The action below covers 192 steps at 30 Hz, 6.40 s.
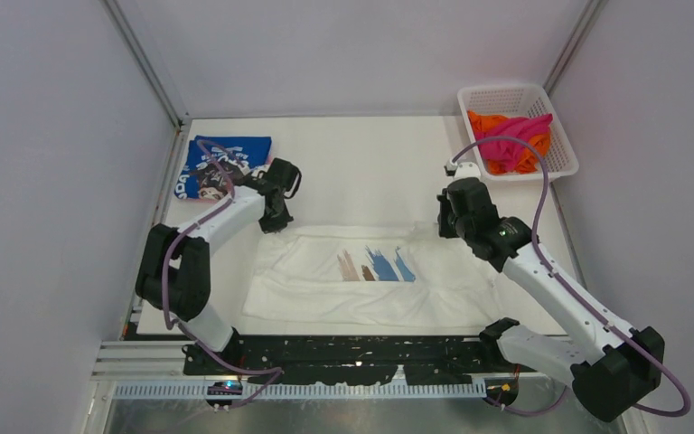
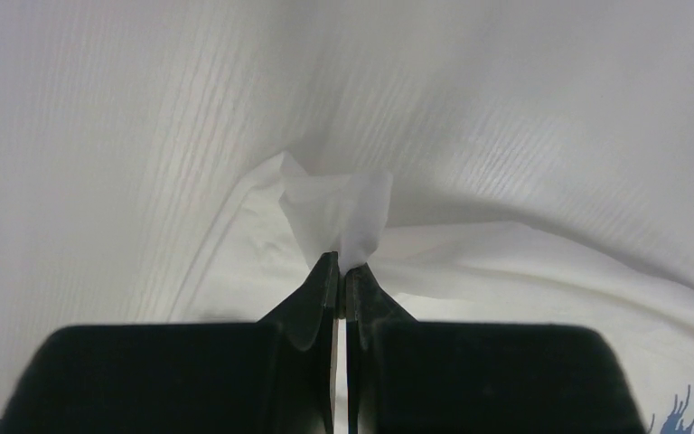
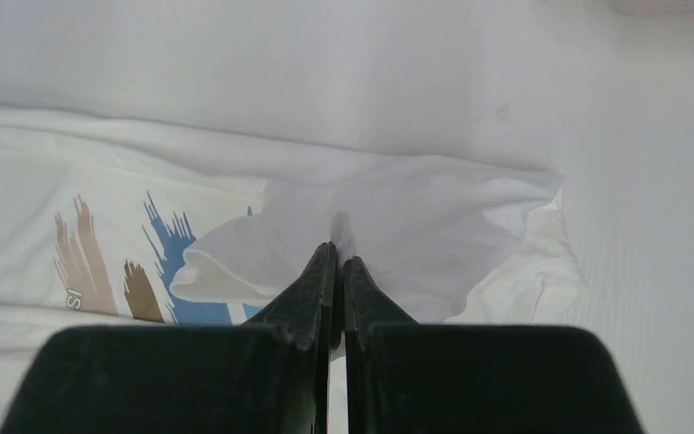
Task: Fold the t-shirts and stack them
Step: Fold the other side of the tshirt into a rectangle, then rotate the tshirt 90 degrees, then grab the bottom of the folded rectangular tshirt with both arms
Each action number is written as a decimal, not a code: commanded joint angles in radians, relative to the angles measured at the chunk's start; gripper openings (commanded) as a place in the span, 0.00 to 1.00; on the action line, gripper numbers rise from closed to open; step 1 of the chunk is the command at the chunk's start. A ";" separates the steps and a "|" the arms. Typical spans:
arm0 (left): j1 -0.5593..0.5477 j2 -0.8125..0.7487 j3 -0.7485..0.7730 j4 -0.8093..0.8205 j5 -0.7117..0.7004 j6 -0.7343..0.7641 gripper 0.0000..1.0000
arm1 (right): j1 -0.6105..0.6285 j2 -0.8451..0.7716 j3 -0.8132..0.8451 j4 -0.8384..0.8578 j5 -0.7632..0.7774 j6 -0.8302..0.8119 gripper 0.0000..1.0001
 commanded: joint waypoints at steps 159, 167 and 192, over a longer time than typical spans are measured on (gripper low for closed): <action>-0.687 -0.178 -0.306 0.458 0.543 0.126 1.00 | -0.137 1.438 1.392 -0.108 -0.341 0.045 0.95; -0.684 -0.350 -0.366 0.256 0.292 0.102 0.99 | -0.126 1.074 1.112 -0.011 -0.354 -0.028 0.95; -0.633 -0.164 -0.248 0.234 0.197 0.127 0.64 | 0.185 -0.117 -0.403 0.140 -0.239 0.475 0.85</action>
